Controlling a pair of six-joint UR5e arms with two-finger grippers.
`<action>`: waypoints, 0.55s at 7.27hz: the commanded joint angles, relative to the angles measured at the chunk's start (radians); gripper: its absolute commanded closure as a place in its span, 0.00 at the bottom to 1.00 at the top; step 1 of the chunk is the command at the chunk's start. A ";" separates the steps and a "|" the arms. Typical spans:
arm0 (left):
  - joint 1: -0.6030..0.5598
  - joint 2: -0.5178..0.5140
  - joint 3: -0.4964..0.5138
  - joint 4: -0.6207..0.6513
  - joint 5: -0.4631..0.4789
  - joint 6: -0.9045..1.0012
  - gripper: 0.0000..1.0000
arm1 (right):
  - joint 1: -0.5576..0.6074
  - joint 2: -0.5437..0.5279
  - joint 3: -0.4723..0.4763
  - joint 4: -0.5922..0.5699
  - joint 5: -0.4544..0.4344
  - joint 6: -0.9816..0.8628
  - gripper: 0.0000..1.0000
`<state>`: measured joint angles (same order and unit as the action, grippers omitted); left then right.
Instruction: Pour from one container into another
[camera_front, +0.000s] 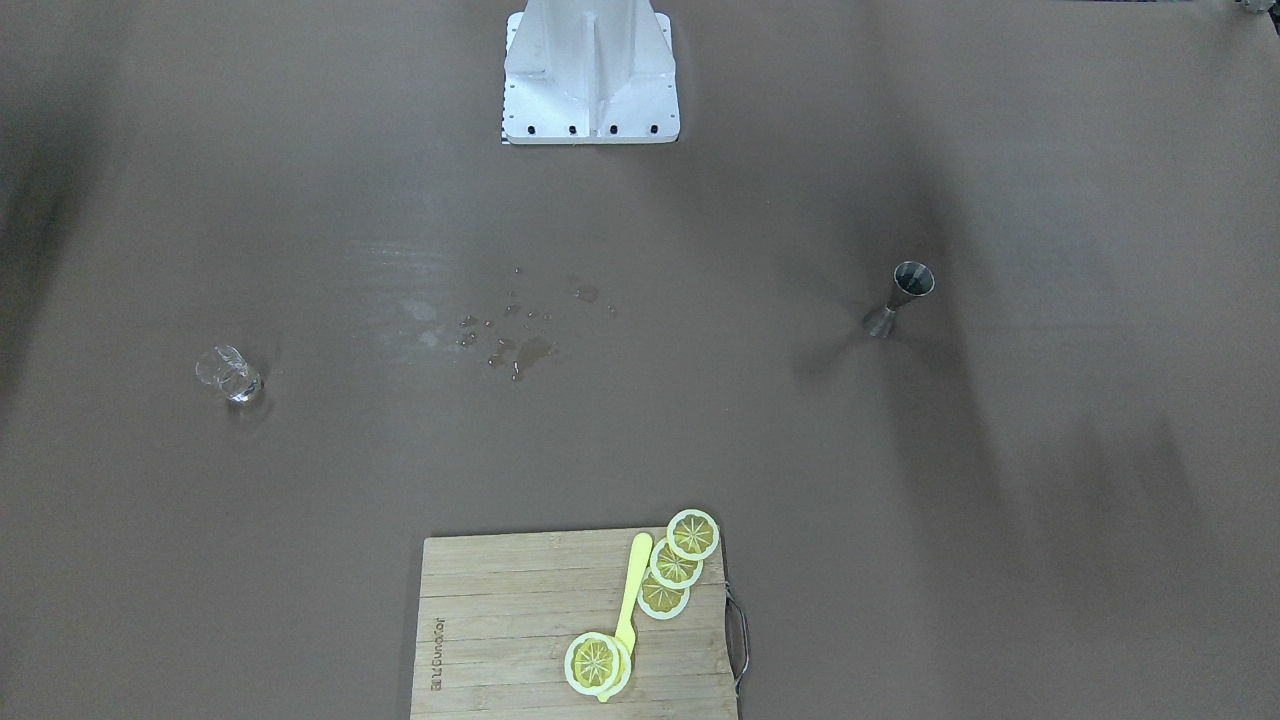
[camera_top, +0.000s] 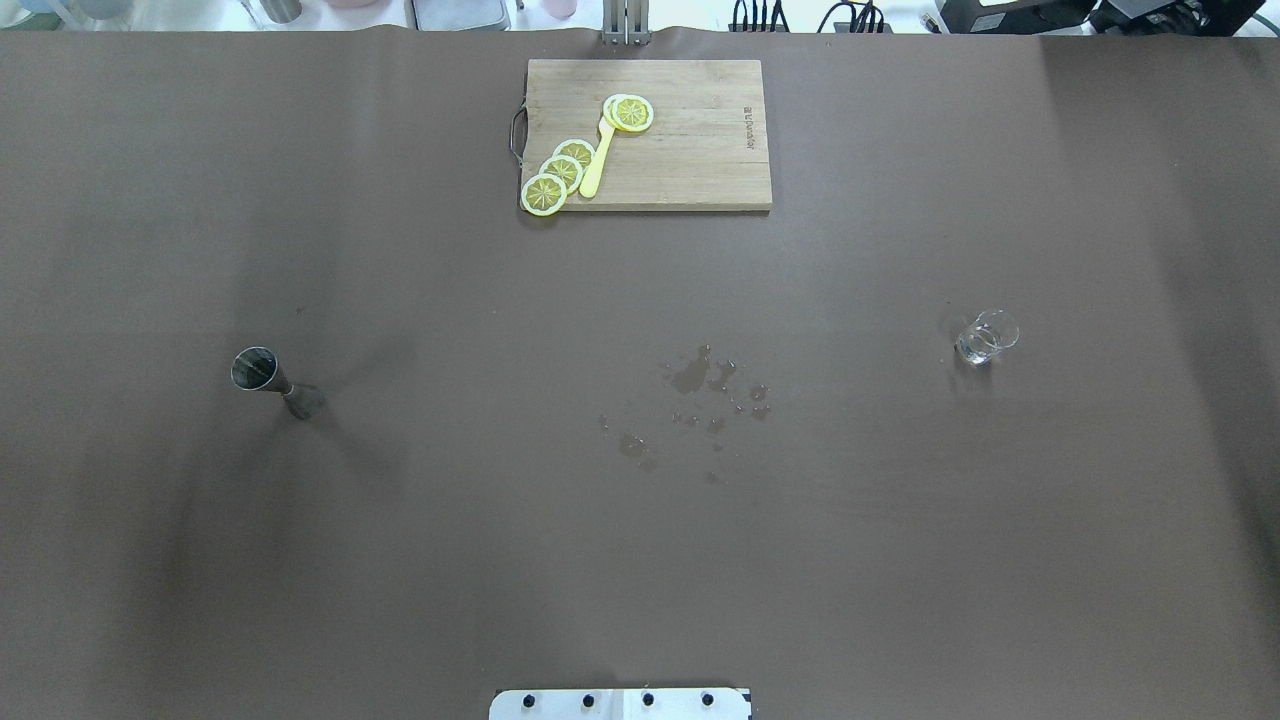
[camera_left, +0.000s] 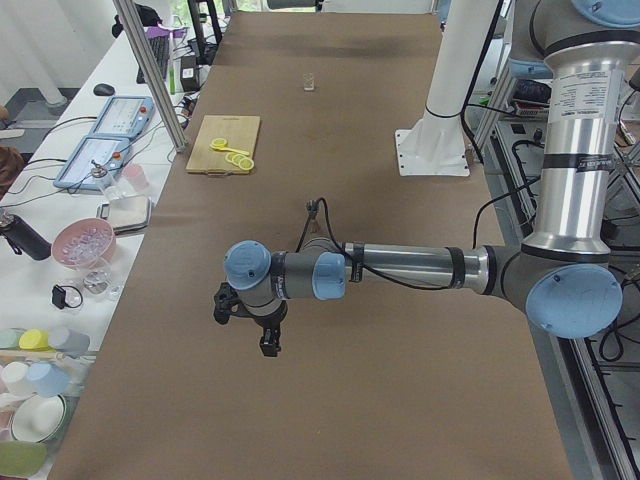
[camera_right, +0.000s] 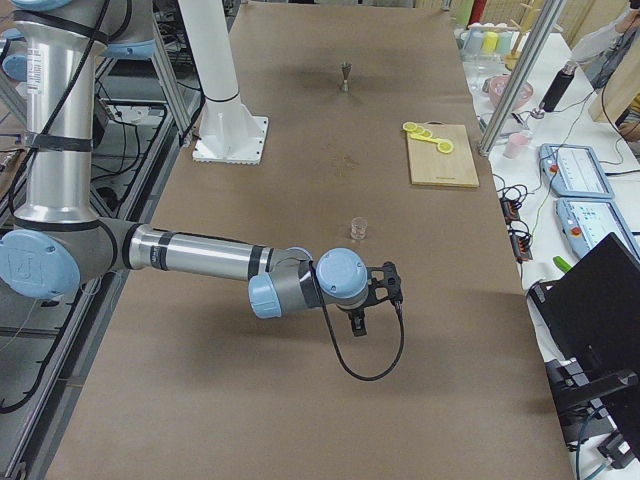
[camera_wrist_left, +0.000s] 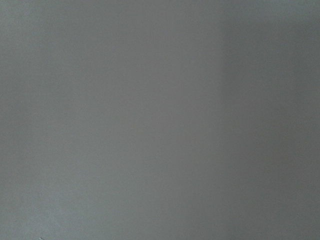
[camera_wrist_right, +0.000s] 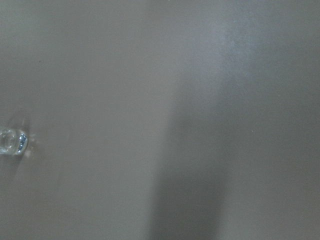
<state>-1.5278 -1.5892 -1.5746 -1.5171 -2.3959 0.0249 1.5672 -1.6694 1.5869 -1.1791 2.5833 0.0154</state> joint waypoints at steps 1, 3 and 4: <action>0.000 0.000 0.001 0.000 0.001 0.001 0.01 | -0.053 0.052 0.001 0.003 0.001 -0.002 0.00; 0.000 0.000 0.004 -0.006 0.001 0.001 0.01 | -0.094 0.109 0.020 0.003 0.000 -0.003 0.00; 0.000 0.002 0.004 -0.008 0.000 0.001 0.01 | -0.119 0.123 0.043 0.003 -0.015 -0.003 0.00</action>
<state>-1.5278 -1.5889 -1.5716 -1.5219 -2.3953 0.0261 1.4776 -1.5698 1.6065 -1.1766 2.5807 0.0125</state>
